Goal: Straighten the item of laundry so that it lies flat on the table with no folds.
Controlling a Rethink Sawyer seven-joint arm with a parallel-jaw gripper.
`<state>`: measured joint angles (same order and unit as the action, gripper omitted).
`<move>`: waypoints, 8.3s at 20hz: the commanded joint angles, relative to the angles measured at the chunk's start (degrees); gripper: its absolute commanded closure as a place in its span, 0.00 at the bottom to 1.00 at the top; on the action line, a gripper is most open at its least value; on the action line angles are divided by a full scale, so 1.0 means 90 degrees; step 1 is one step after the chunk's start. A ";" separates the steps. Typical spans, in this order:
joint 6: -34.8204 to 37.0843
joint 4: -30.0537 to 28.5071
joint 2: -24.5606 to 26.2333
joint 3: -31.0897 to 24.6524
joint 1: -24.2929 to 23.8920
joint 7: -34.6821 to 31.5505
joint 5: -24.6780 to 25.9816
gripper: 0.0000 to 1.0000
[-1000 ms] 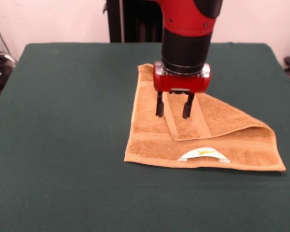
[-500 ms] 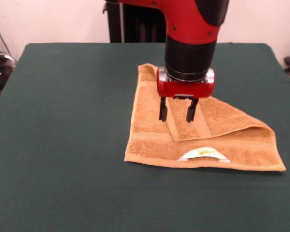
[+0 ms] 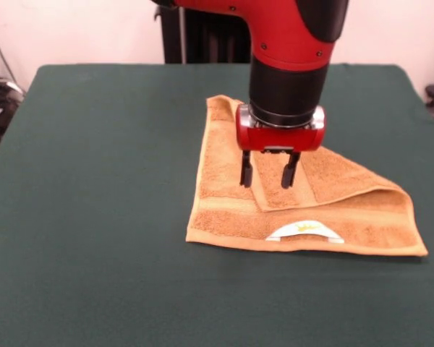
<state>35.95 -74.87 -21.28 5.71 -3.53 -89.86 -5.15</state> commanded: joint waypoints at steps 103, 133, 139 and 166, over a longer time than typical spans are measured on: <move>-0.1651 -0.0848 0.1509 -0.0104 0.0720 -0.1551 -0.0166 0.00; -0.1886 -0.1064 0.1540 -0.0285 0.0728 -0.1318 -0.0755 1.00; -0.1905 -0.1109 0.1522 -0.0350 0.0634 -0.1276 -0.0745 1.00; -0.1995 -0.1275 0.1355 -0.0294 0.0742 -0.1428 -0.0747 1.00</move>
<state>22.24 -78.80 -15.40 11.08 2.10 -89.86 -10.83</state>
